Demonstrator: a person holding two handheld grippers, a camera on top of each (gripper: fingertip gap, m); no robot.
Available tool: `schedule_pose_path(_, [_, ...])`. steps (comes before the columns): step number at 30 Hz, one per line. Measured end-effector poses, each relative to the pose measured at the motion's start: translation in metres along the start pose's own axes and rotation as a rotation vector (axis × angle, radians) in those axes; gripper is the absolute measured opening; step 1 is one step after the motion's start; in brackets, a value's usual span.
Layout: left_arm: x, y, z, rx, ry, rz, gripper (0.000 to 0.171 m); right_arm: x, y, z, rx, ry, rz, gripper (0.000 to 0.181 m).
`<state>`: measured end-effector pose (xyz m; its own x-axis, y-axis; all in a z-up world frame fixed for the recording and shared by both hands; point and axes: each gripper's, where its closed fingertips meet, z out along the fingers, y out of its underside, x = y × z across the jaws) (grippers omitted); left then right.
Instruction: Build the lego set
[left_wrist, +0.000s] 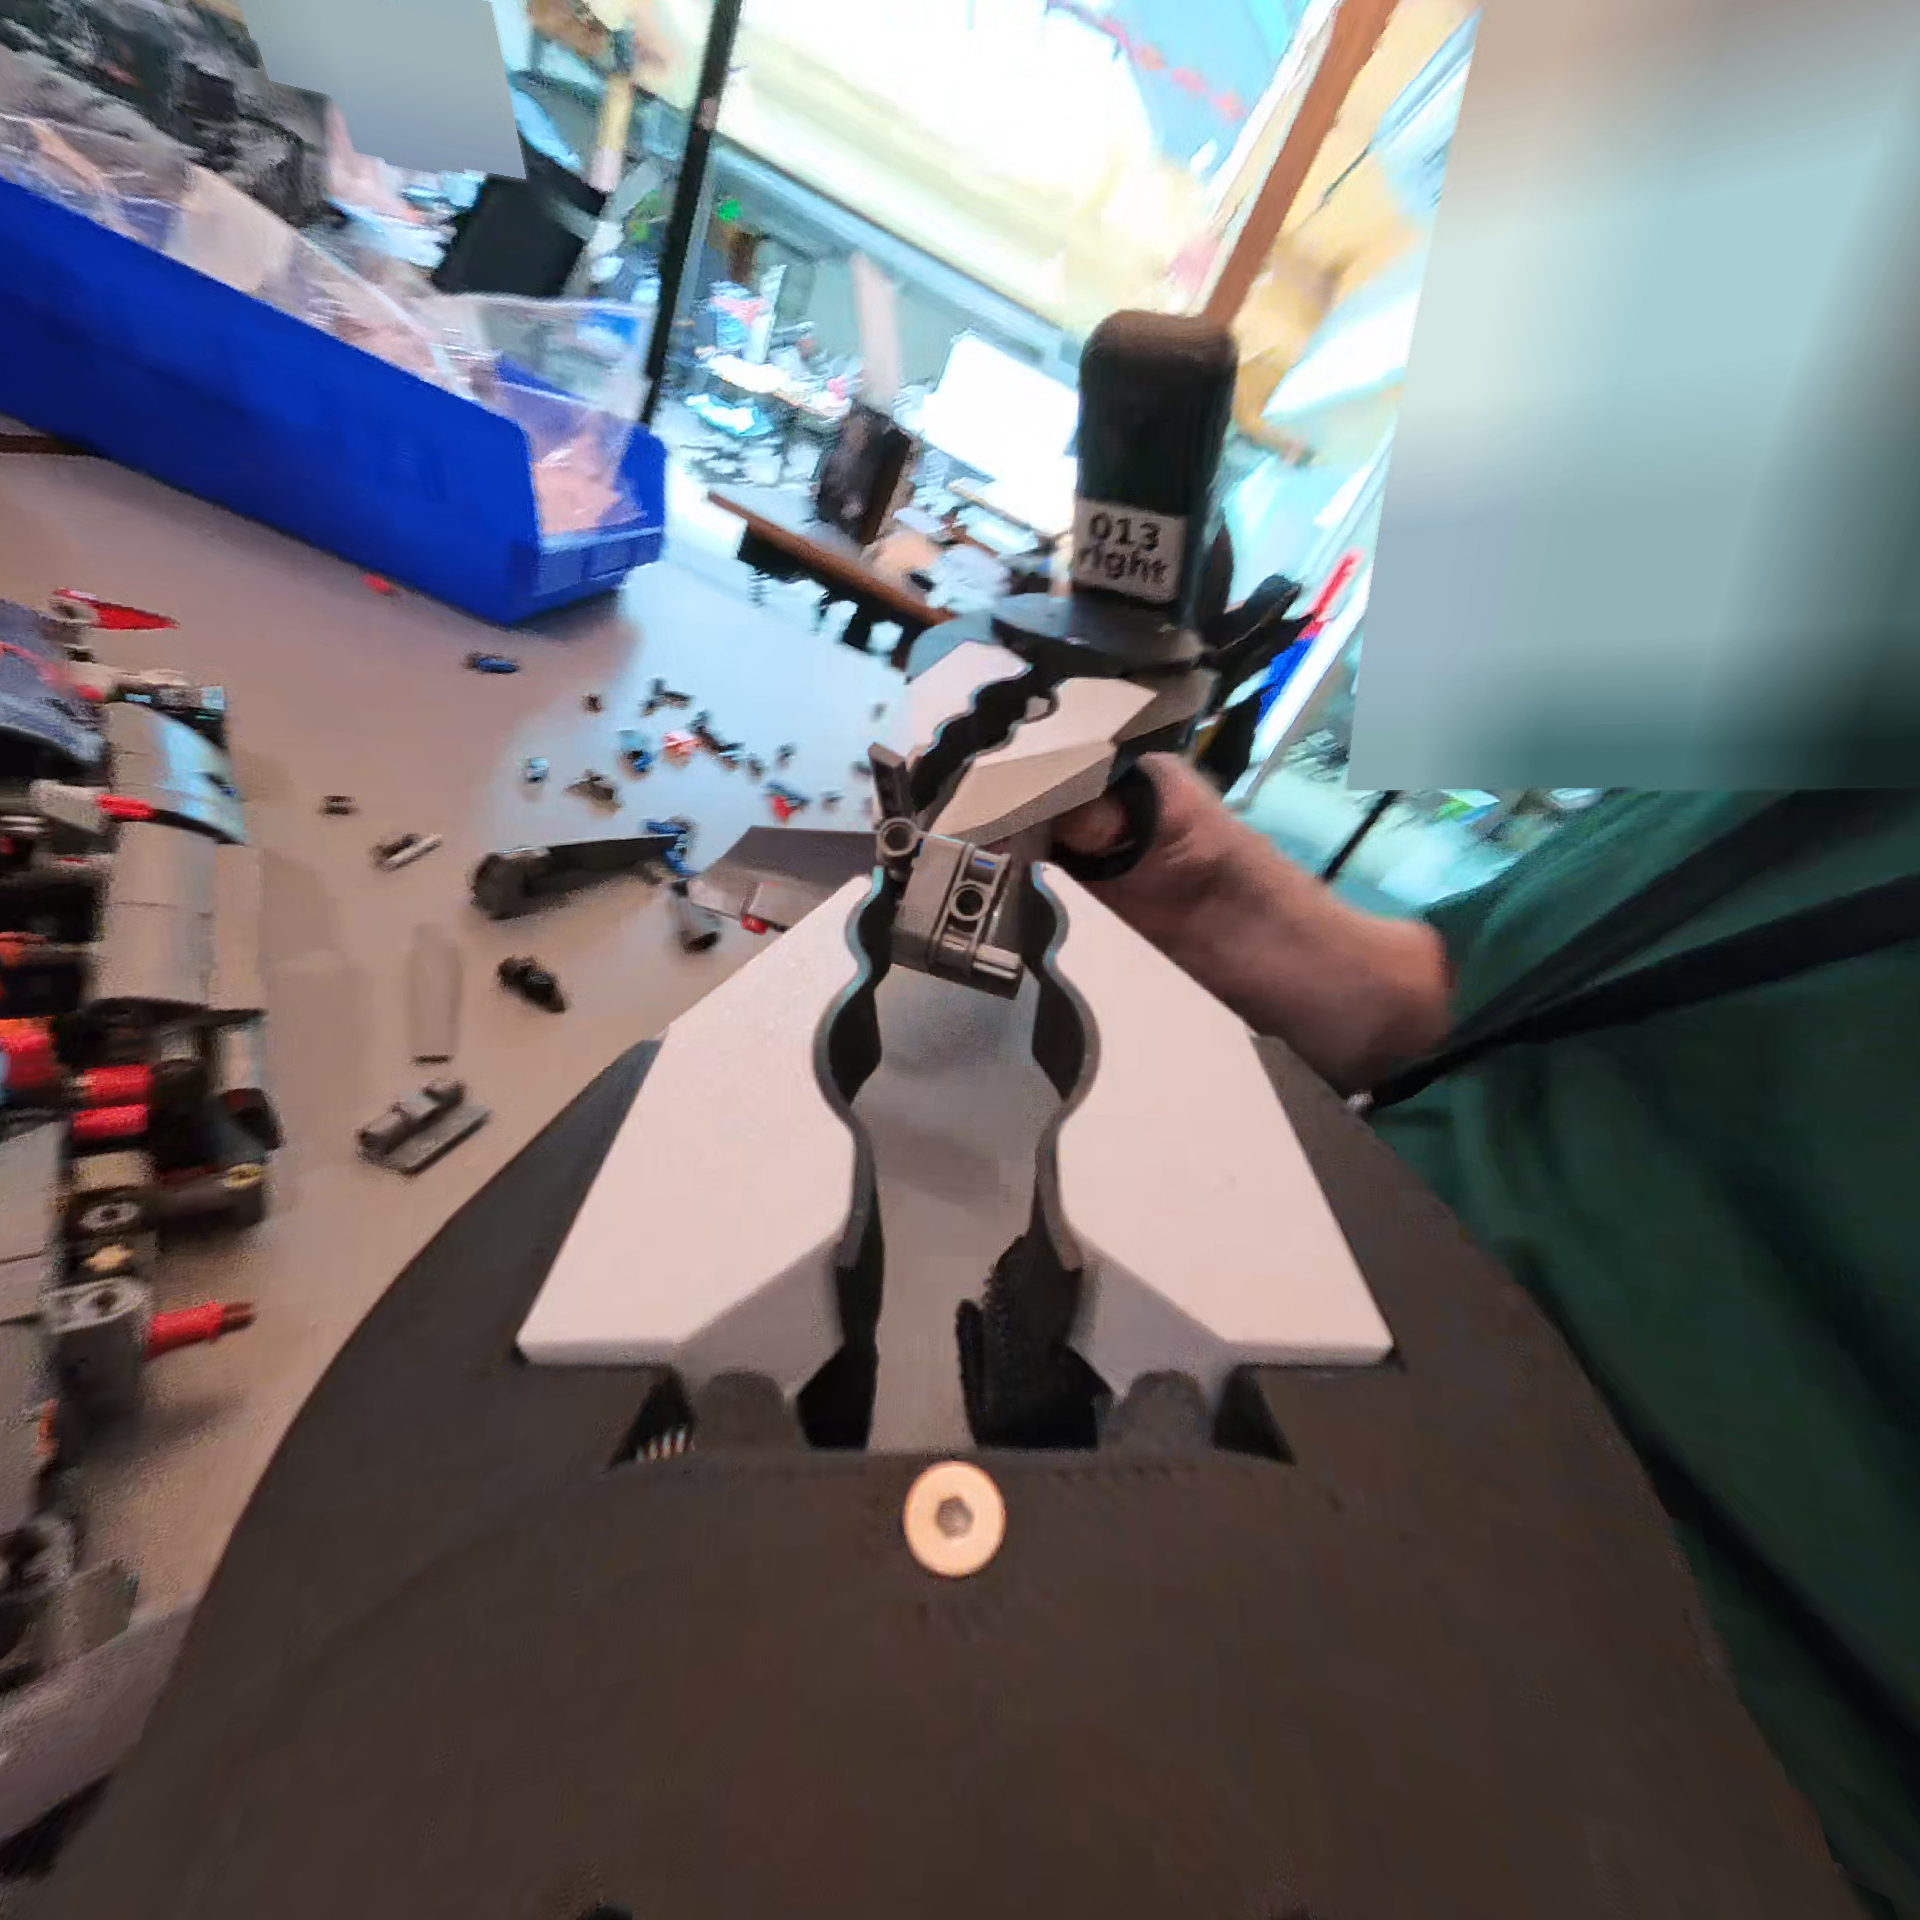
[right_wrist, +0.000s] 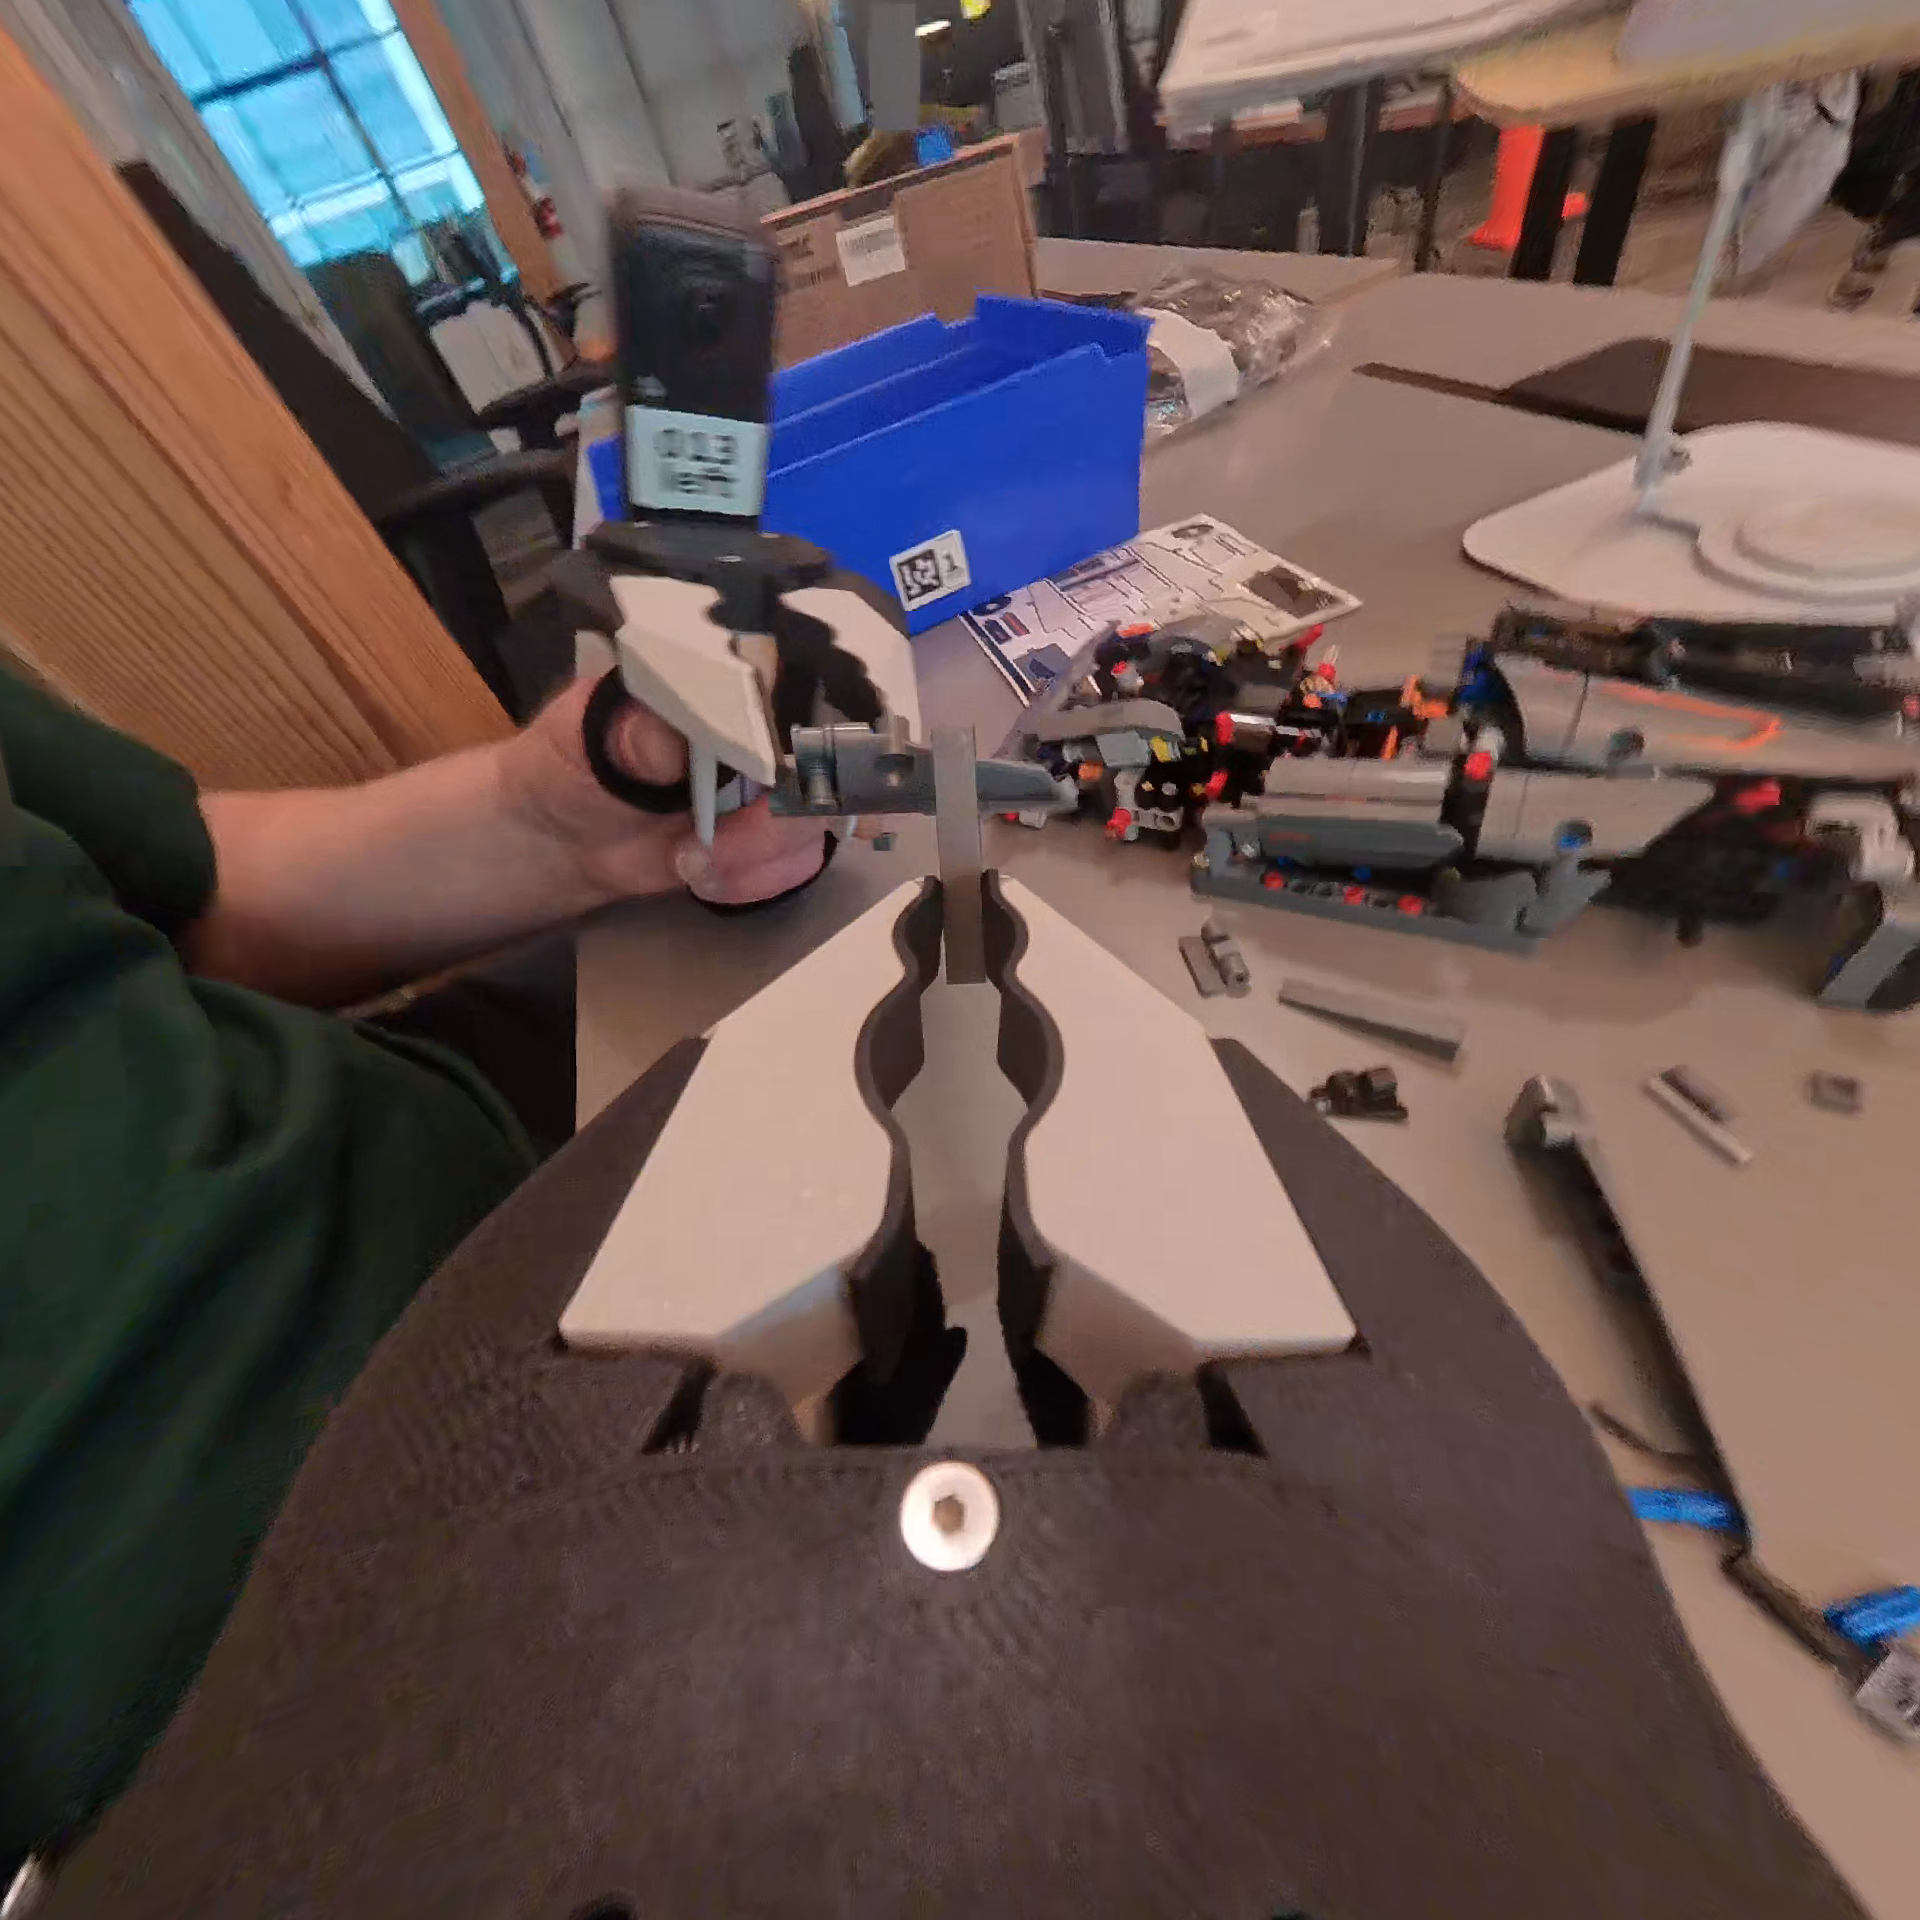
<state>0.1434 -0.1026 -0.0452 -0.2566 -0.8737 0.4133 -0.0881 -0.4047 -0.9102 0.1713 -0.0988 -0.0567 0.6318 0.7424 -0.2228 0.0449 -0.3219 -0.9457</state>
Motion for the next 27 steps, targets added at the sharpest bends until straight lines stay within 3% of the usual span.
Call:
schedule_pose_path(4, [0.011,-0.001,-0.005,0.006,0.157,-0.108,0.022,-0.009,-0.01,-0.002,-0.043,-0.019,-0.168,0.005])
schedule_pose_path(8, [0.016,0.024,-0.003,-0.197,0.115,0.071,0.023,0.001,-0.007,-0.004,-0.139,0.037,-0.292,0.005])
schedule_pose_path(10, [0.022,0.026,-0.001,-0.225,0.138,0.077,0.023,0.006,-0.005,-0.006,-0.152,0.044,-0.281,0.005])
schedule_pose_path(16, [0.017,-0.021,-0.011,0.108,0.254,-0.214,0.022,0.003,-0.008,-0.01,-0.075,0.04,-0.207,0.005])
schedule_pose_path(18, [0.013,-0.022,-0.011,0.121,0.253,-0.247,0.022,0.003,-0.006,-0.011,-0.067,0.049,-0.196,0.005])
schedule_pose_path(20, [0.007,-0.006,-0.004,0.003,0.154,-0.142,0.022,0.004,-0.004,-0.013,-0.067,0.051,-0.187,0.005])
schedule_pose_path(23, [-0.006,0.043,0.007,-0.368,-0.053,0.15,0.022,0.005,0.003,-0.018,-0.091,0.066,-0.188,0.005])
schedule_pose_path(25, [-0.011,0.078,0.008,-0.629,-0.12,0.339,0.023,0.007,0.01,-0.02,-0.11,0.077,-0.188,0.005])
schedule_pose_path(27, [-0.013,0.098,0.009,-0.763,-0.132,0.462,0.023,0.007,0.018,-0.021,-0.124,0.078,-0.181,0.005])
